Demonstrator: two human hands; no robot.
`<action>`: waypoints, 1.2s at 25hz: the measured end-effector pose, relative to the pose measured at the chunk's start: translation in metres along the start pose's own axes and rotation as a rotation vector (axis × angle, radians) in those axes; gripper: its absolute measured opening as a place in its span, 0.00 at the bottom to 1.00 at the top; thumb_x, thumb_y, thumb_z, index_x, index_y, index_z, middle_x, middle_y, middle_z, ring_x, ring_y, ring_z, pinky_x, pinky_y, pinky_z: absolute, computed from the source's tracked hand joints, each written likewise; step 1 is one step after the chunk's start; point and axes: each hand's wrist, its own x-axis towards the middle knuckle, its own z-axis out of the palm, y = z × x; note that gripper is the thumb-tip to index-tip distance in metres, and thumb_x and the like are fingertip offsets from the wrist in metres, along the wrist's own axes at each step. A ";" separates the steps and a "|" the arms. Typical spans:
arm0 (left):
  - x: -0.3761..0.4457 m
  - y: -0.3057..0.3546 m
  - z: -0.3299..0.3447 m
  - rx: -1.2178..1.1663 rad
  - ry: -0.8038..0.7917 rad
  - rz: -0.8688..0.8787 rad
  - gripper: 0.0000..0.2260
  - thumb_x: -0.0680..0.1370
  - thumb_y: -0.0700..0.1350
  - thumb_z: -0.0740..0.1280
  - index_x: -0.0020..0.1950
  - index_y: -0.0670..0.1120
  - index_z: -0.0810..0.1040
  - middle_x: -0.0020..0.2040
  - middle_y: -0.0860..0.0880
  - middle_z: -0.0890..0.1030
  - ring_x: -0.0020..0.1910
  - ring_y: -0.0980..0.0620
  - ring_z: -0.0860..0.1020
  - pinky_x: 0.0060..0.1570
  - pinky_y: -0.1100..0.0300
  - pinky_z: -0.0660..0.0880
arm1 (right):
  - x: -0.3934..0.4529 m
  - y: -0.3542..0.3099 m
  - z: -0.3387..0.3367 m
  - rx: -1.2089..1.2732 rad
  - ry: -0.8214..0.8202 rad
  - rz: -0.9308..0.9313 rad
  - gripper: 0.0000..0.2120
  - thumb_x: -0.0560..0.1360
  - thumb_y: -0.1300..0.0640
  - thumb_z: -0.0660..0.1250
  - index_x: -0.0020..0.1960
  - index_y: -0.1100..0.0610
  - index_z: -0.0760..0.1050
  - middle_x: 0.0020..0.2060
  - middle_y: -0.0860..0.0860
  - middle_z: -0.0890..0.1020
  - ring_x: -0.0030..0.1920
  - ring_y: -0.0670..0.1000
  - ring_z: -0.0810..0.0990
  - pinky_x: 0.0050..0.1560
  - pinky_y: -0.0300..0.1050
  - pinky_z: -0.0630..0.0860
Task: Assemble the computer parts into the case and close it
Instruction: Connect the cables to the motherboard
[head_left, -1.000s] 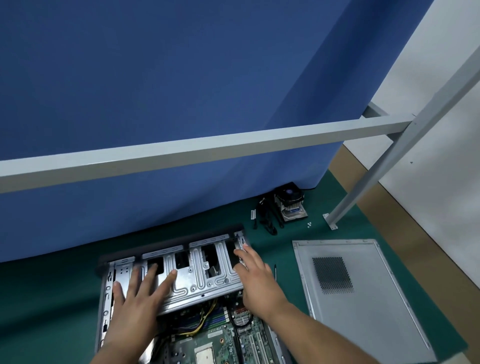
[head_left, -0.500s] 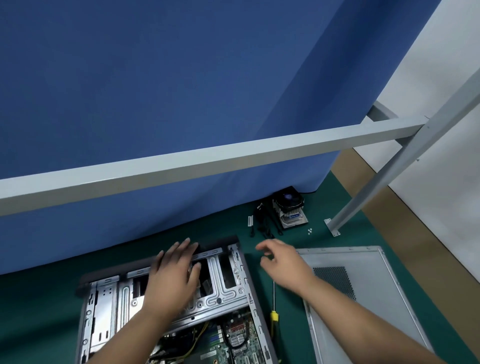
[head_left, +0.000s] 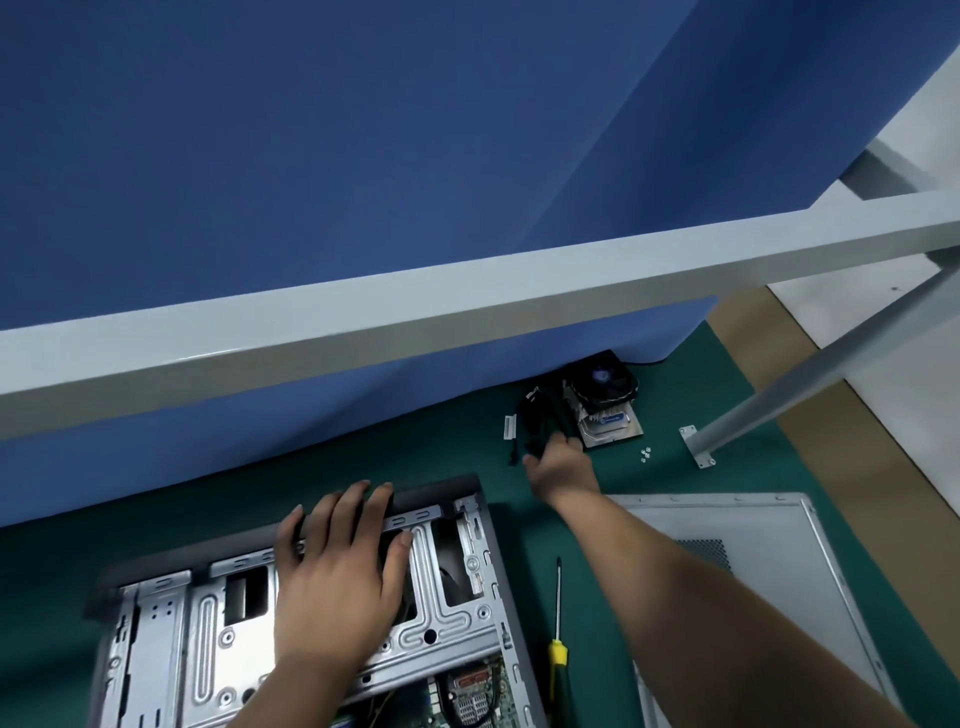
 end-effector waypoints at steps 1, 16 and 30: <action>0.000 0.000 0.002 -0.002 0.011 0.004 0.22 0.81 0.61 0.56 0.72 0.54 0.71 0.70 0.52 0.73 0.71 0.46 0.70 0.75 0.42 0.56 | 0.004 -0.003 0.007 -0.018 0.011 0.010 0.24 0.82 0.48 0.63 0.70 0.63 0.66 0.69 0.62 0.68 0.68 0.65 0.70 0.65 0.53 0.71; 0.002 -0.003 0.009 -0.005 0.069 -0.001 0.24 0.81 0.63 0.55 0.73 0.53 0.72 0.69 0.51 0.74 0.69 0.44 0.71 0.75 0.42 0.55 | -0.024 0.020 0.004 0.257 -0.028 0.016 0.08 0.78 0.54 0.64 0.46 0.59 0.71 0.44 0.59 0.80 0.46 0.60 0.78 0.43 0.47 0.71; -0.042 0.058 -0.083 -1.309 -0.187 -0.427 0.07 0.80 0.53 0.71 0.57 0.57 0.82 0.47 0.61 0.86 0.48 0.62 0.83 0.52 0.61 0.79 | -0.228 -0.013 -0.016 0.427 -0.145 -0.499 0.04 0.74 0.51 0.66 0.42 0.43 0.76 0.27 0.42 0.77 0.26 0.42 0.71 0.28 0.38 0.67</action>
